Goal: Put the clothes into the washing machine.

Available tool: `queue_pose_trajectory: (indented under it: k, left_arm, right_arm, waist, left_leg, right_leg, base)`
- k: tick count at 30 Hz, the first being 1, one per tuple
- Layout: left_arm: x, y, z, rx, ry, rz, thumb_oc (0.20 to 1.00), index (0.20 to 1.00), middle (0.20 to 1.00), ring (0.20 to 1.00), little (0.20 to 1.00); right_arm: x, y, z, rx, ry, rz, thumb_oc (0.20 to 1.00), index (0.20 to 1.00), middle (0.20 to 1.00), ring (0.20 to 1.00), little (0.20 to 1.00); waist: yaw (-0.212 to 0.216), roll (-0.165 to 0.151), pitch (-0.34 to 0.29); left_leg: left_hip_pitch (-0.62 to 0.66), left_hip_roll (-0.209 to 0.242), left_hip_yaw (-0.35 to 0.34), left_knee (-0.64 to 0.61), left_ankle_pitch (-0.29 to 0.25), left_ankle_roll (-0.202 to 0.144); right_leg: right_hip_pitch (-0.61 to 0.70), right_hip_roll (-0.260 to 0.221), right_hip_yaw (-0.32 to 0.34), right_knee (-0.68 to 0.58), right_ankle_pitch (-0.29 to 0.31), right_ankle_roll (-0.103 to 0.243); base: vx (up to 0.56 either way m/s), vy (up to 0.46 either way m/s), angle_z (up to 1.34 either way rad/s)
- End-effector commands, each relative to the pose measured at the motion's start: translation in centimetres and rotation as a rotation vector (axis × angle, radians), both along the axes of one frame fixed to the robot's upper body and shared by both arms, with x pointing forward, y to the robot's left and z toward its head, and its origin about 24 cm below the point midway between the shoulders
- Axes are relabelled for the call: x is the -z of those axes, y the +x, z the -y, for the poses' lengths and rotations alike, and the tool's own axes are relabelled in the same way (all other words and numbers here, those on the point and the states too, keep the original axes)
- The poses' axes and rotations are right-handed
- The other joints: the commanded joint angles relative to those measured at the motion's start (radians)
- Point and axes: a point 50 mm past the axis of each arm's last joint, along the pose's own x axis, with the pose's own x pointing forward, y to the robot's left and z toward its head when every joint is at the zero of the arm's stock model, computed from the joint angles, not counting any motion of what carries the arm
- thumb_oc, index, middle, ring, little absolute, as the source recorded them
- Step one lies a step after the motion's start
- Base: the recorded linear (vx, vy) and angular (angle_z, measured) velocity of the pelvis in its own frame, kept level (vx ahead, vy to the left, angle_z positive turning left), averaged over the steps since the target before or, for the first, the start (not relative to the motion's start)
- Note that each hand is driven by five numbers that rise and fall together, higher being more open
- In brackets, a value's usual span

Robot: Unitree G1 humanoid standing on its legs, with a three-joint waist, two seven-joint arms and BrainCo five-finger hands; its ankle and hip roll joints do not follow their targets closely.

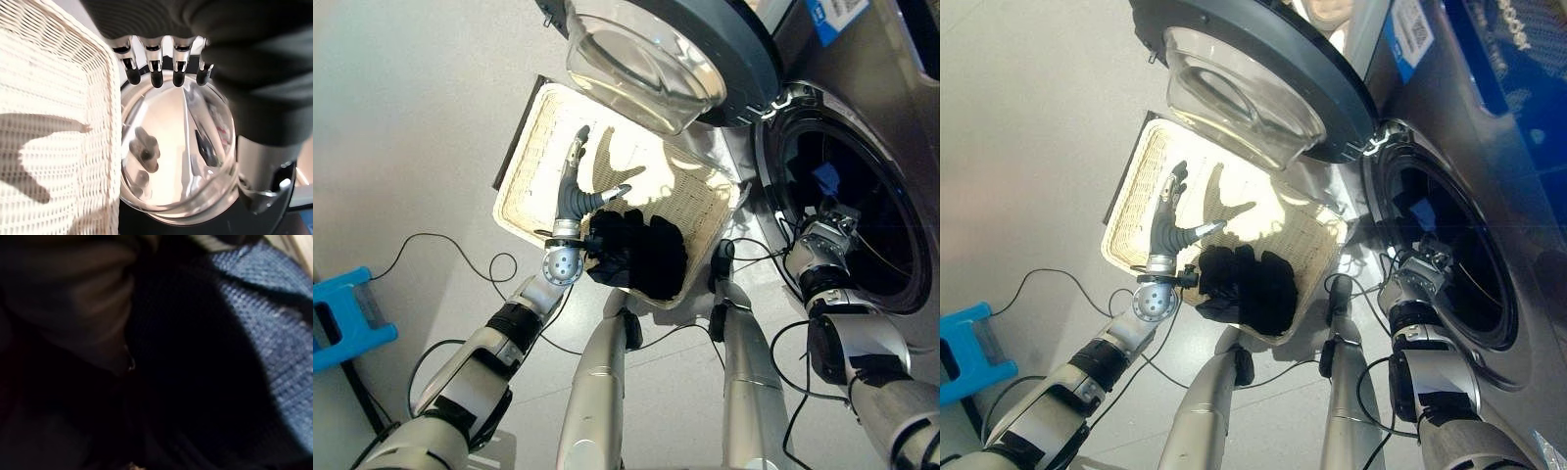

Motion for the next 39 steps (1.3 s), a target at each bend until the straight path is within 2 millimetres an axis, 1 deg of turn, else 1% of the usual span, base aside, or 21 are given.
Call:
queue_pose_trajectory:
  k: [1, 6, 7, 8, 12, 20, 22, 24, 26, 29, 33, 35, 36, 37, 38, 39]
  left_arm:
    - [-2.4, -0.5, 0.0, 0.038, -0.061, 0.11, 1.0, 1.0, 1.0, 1.0, 1.0]
    - [-3.0, -0.4, -0.1, 0.034, -0.053, 0.127, 1.0, 1.0, 1.0, 1.0, 1.0]
    - [-3.1, -0.3, -0.1, 0.03, -0.05, 0.131, 1.0, 1.0, 1.0, 1.0, 1.0]
    - [-3.2, -0.3, 0.0, 0.029, -0.048, 0.133, 1.0, 1.0, 1.0, 1.0, 1.0]
    - [-3.1, -0.3, 0.5, 0.027, -0.039, 0.13, 1.0, 1.0, 1.0, 1.0, 1.0]
    - [-2.4, -0.3, 0.9, 0.03, -0.032, 0.105, 1.0, 1.0, 1.0, 1.0, 1.0]
    - [-2.2, -0.2, 1.1, 0.033, -0.006, 0.093, 1.0, 1.0, 1.0, 1.0, 1.0]
    - [-2.0, -0.2, 1.2, 0.031, 0.008, 0.088, 1.0, 1.0, 1.0, 1.0, 1.0]
    - [-1.7, 0.0, 1.3, 0.02, 0.045, 0.065, 1.0, 1.0, 1.0, 1.0, 1.0]
    - [-1.3, 0.3, 1.1, 0.0, 0.093, 0.042, 1.0, 1.0, 1.0, 1.0, 1.0]
    - [-0.1, 0.7, 0.7, -0.042, 0.166, -0.013, 1.0, 1.0, 1.0, 1.0, 1.0]
    - [0.0, 0.7, 0.7, -0.046, 0.173, -0.02, 1.0, 1.0, 1.0, 1.0, 1.0]
    - [0.9, 0.8, 0.6, -0.063, 0.23, -0.053, 1.0, 1.0, 1.0, 1.0, 1.0]
    - [1.2, 0.8, 0.6, -0.076, 0.279, -0.057, 1.0, 1.0, 1.0, 1.0, 1.0]
    - [1.2, 0.9, 0.6, -0.082, 0.297, -0.057, 1.0, 1.0, 1.0, 1.0, 1.0]
    - [1.7, 1.1, 0.4, -0.109, 0.409, -0.072, 1.0, 1.0, 1.0, 1.0, 1.0]
  right_arm:
    - [-1.6, -1.8, 2.8, 0.173, 0.05, 0.04, 0.2, 0.2, 0.2, 0.2, 0.2]
    - [-1.7, -2.6, 3.8, 0.246, 0.137, 0.01, 0.2, 0.2, 0.2, 0.2, 0.2]
    - [-1.1, -2.8, 4.1, 0.265, 0.191, -0.031, 0.903, 0.903, 0.903, 0.903, 0.903]
    - [-0.9, -2.9, 4.0, 0.273, 0.218, -0.043, 1.0, 1.0, 1.0, 1.0, 1.0]
    - [0.0, -3.4, 3.9, 0.319, 0.295, -0.09, 1.0, 1.0, 1.0, 1.0, 1.0]
    - [1.0, -3.6, 4.1, 0.317, 0.308, -0.158, 1.0, 1.0, 1.0, 1.0, 1.0]
    - [1.8, -3.4, 4.3, 0.281, 0.299, -0.2, 1.0, 1.0, 1.0, 1.0, 1.0]
    - [2.1, -3.3, 4.3, 0.266, 0.297, -0.223, 1.0, 1.0, 1.0, 1.0, 1.0]
    - [2.5, -3.0, 4.2, 0.223, 0.258, -0.255, 1.0, 1.0, 1.0, 1.0, 1.0]
    - [3.2, -3.0, 4.2, 0.197, 0.239, -0.291, 1.0, 1.0, 1.0, 1.0, 1.0]
    - [4.1, -2.7, 3.9, 0.144, 0.225, -0.335, 1.0, 1.0, 1.0, 1.0, 1.0]
    - [4.2, -2.7, 3.9, 0.138, 0.217, -0.343, 1.0, 1.0, 1.0, 1.0, 1.0]
    - [4.5, -2.6, 3.8, 0.11, 0.147, -0.406, 1.0, 1.0, 1.0, 1.0, 1.0]
    - [4.3, -2.4, 3.7, 0.095, 0.092, -0.434, 1.0, 1.0, 1.0, 1.0, 1.0]
    - [4.1, -2.3, 3.6, 0.088, 0.073, -0.438, 1.0, 1.0, 1.0, 1.0, 1.0]
    - [3.6, -1.9, 3.1, 0.066, -0.035, -0.505, 1.0, 1.0, 1.0, 1.0, 1.0]
  waist:
    - [-0.01, 0.012, -0.017]
    - [-0.009, 0.006, -0.017]
    - [-0.011, 0.004, -0.017]
    - [-0.013, 0.003, -0.017]
    - [-0.016, 0.003, -0.017]
    - [-0.017, 0.009, -0.017]
    - [-0.018, 0.009, -0.017]
    - [-0.019, 0.009, -0.017]
    - [-0.02, 0.008, -0.017]
    - [-0.021, 0.01, -0.017]
    - [-0.021, 0.013, -0.017]
    - [-0.021, 0.014, -0.017]
    - [-0.02, 0.019, -0.017]
    - [-0.02, 0.021, -0.017]
    - [-0.019, 0.022, -0.017]
    - [-0.02, 0.025, -0.017]
  left_leg:
    - [-0.028, -0.054, 0.009, 0.139, -0.144, -0.068]
    - [-0.027, -0.05, 0.007, 0.135, -0.143, -0.068]
    - [-0.026, -0.048, 0.007, 0.136, -0.144, -0.069]
    - [-0.024, -0.047, 0.008, 0.135, -0.144, -0.068]
    - [-0.019, -0.048, 0.009, 0.136, -0.145, -0.067]
    - [-0.003, -0.049, 0.015, 0.126, -0.143, -0.066]
    - [0.001, -0.049, 0.015, 0.127, -0.145, -0.065]
    - [0.001, -0.049, 0.015, 0.128, -0.145, -0.065]
    - [0.002, -0.049, 0.016, 0.126, -0.143, -0.066]
    - [0.004, -0.049, 0.017, 0.123, -0.14, -0.065]
    - [0.007, -0.049, 0.019, 0.12, -0.139, -0.062]
    - [0.007, -0.049, 0.02, 0.12, -0.139, -0.062]
    - [0.02, -0.051, 0.02, 0.12, -0.148, -0.064]
    - [0.02, -0.052, 0.02, 0.12, -0.147, -0.063]
    - [0.012, -0.051, 0.021, 0.118, -0.14, -0.062]
    - [0.013, -0.052, 0.022, 0.118, -0.138, -0.062]
  right_leg:
    - [0.012, -0.017, -0.079, 0.019, 0.022, 0.102]
    - [0.013, -0.019, -0.084, 0.023, 0.024, 0.105]
    - [0.013, -0.019, -0.084, 0.026, 0.023, 0.106]
    - [0.014, -0.019, -0.084, 0.026, 0.023, 0.106]
    - [0.017, -0.02, -0.084, 0.027, 0.022, 0.103]
    - [0.03, -0.018, -0.083, 0.021, 0.019, 0.1]
    - [0.033, -0.019, -0.083, 0.021, 0.018, 0.099]
    - [0.033, -0.018, -0.082, 0.023, 0.017, 0.098]
    - [0.036, -0.016, -0.081, 0.019, 0.016, 0.097]
    - [0.036, -0.014, -0.08, 0.016, 0.018, 0.096]
    - [0.037, -0.013, -0.08, 0.017, 0.015, 0.095]
    - [0.037, -0.013, -0.08, 0.017, 0.014, 0.094]
    - [0.049, -0.014, -0.078, 0.021, 0.002, 0.097]
    - [0.049, -0.015, -0.078, 0.021, 0.001, 0.097]
    - [0.042, -0.014, -0.079, 0.018, 0.008, 0.094]
    - [0.043, -0.013, -0.078, 0.018, 0.006, 0.092]
  base:
    - [0.0, -0.017, 0.05]
    - [0.0, -0.02, 0.02]
    - [0.0, 0.0, 0.0]
    - [0.0, 0.0, 0.0]
    - [0.0, 0.0, 0.0]
    - [0.0, 0.002, 0.0]
    - [0.0, 0.0, 0.0]
    - [0.0, 0.0, 0.0]
    - [0.0, 0.0, 0.0]
    - [0.0, 0.0, 0.0]
    - [0.0, 0.0, 0.0]
    - [0.02, 0.009, 0.0]
    - [0.04, 0.021, 0.0]
    - [0.03, 0.023, -0.01]
    - [0.0, 0.0, 0.0]
    - [0.0, 0.0, 0.0]
